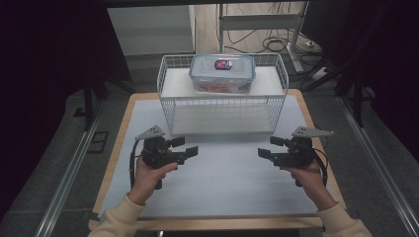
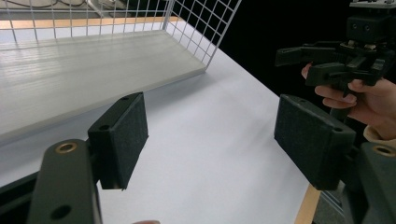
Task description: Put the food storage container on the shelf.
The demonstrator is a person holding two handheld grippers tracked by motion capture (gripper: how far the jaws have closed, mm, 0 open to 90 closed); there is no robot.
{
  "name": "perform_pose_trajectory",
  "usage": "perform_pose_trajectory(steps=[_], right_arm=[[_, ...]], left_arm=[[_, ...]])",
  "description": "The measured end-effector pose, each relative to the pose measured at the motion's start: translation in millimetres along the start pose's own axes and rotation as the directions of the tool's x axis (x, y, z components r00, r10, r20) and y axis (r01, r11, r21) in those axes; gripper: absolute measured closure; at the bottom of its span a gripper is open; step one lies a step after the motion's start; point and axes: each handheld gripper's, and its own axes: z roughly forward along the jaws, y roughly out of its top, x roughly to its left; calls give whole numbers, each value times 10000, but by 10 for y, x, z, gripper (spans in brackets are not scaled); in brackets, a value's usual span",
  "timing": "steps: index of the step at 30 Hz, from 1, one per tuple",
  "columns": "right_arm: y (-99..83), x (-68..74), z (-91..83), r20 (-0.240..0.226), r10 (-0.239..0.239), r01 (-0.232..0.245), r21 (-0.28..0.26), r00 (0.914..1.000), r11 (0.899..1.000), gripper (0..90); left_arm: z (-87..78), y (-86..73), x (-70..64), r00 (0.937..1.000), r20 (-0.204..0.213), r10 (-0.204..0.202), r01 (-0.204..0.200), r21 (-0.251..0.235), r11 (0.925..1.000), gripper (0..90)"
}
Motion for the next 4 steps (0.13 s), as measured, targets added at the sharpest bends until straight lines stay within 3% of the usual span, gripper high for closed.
perform_pose_trajectory(steps=[4], right_arm=[[-35,2,-35,124,-219,221,-114,9997,9997,159]], left_arm=[[14,-44,13,10000,-19,48,-48,117,9999,244]])
